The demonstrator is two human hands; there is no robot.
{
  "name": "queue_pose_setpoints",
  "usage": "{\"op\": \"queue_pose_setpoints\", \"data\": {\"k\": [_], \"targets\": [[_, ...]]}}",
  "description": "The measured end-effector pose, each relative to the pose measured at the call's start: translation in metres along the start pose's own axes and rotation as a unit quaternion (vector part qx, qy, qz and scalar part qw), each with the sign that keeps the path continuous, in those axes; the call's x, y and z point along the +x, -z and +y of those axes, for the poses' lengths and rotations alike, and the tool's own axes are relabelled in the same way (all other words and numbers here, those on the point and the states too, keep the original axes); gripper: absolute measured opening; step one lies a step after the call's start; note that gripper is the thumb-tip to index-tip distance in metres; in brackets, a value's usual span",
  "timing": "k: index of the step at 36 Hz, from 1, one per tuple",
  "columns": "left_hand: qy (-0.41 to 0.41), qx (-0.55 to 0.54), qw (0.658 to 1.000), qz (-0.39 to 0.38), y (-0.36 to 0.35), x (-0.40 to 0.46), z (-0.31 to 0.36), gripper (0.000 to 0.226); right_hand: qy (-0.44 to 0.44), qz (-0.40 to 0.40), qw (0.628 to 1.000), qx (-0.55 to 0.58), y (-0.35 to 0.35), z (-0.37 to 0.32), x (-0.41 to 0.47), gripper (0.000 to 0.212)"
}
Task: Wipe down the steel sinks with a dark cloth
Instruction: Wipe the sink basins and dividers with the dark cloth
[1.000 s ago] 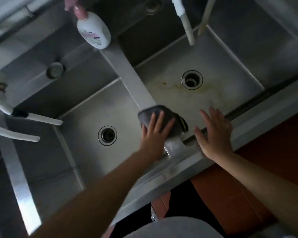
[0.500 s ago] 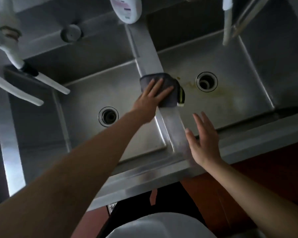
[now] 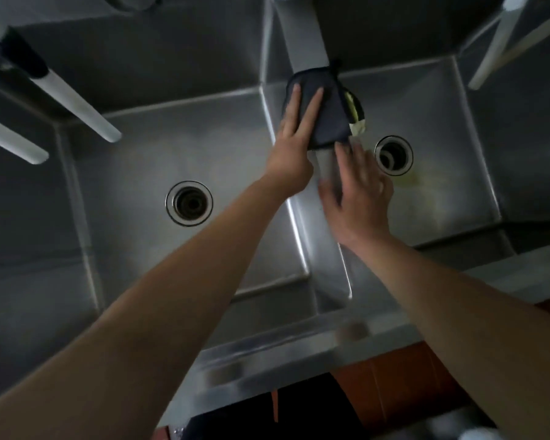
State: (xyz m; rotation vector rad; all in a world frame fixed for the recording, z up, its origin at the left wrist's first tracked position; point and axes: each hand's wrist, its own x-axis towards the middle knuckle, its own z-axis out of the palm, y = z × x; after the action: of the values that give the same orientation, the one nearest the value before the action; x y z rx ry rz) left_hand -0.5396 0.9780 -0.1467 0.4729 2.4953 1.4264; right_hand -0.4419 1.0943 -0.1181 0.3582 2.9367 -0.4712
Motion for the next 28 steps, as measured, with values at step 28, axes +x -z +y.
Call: {"op": "queue_pose_setpoints", "data": {"k": [28], "targets": [[0.450, -0.467, 0.761, 0.029, -0.047, 0.004, -0.019, 0.065, 0.000, 0.022, 0.999, 0.025, -0.011, 0.001, -0.001, 0.061]]}}
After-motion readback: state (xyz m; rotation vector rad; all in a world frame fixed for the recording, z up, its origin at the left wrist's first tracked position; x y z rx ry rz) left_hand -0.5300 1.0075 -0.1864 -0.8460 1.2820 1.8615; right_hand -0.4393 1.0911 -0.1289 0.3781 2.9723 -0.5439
